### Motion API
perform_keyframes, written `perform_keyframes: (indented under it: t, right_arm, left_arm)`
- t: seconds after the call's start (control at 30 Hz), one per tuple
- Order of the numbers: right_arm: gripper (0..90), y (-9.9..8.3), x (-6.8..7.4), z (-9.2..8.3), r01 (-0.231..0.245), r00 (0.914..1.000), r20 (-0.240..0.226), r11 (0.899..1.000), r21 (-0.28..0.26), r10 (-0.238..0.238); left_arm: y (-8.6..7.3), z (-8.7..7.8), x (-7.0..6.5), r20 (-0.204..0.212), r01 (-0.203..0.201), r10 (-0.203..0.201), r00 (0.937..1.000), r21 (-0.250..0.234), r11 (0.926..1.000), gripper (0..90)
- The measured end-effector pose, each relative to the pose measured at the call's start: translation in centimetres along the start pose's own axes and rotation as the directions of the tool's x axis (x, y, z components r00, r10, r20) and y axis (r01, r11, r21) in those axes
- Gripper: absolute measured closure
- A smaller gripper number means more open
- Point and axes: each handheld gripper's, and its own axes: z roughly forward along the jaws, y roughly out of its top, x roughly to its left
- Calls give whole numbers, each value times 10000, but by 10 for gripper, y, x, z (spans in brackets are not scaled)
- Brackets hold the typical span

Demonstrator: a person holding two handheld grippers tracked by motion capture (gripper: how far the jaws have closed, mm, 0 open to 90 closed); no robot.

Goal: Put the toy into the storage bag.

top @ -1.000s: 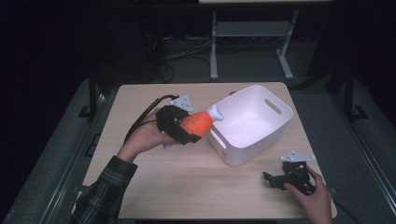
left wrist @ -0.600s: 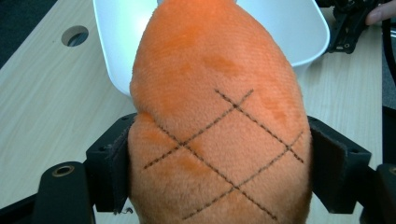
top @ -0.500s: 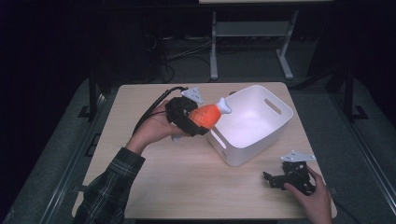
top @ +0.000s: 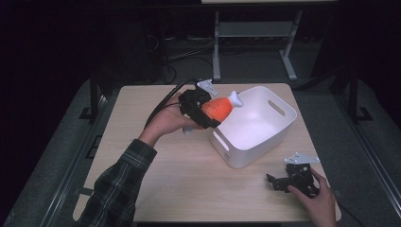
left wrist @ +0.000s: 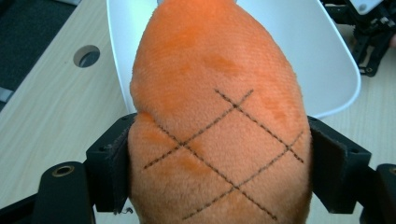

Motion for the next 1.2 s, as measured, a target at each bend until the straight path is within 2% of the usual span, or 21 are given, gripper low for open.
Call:
perform_keyframes:
  t: [0.53, 1.07, 1.1, 1.2]
  right_arm:
    - [2, 0, 0, 0, 2, 10000, 7, 10000, 5, -2]
    - [2, 0, 0, 0, -8, 10000, 1, 10000, -1, 8]
    - [2, 0, 0, 0, -10, 10000, -1, 10000, -5, 10]
    - [2, 0, 0, 0, -11, 10000, -1, 10000, -3, 11]
  left_arm:
    - [33, 22, 10, -108, -115, 116, 9999, 91, 9999, 204]
    - [55, 48, 19, -153, 182, -184, 9997, -80, 9998, 204]
    - [57, 50, 20, -161, 43, -43, 9999, 16, 10000, 204]
    - [62, 57, 21, -181, 81, -82, 9998, -18, 10000, 204]
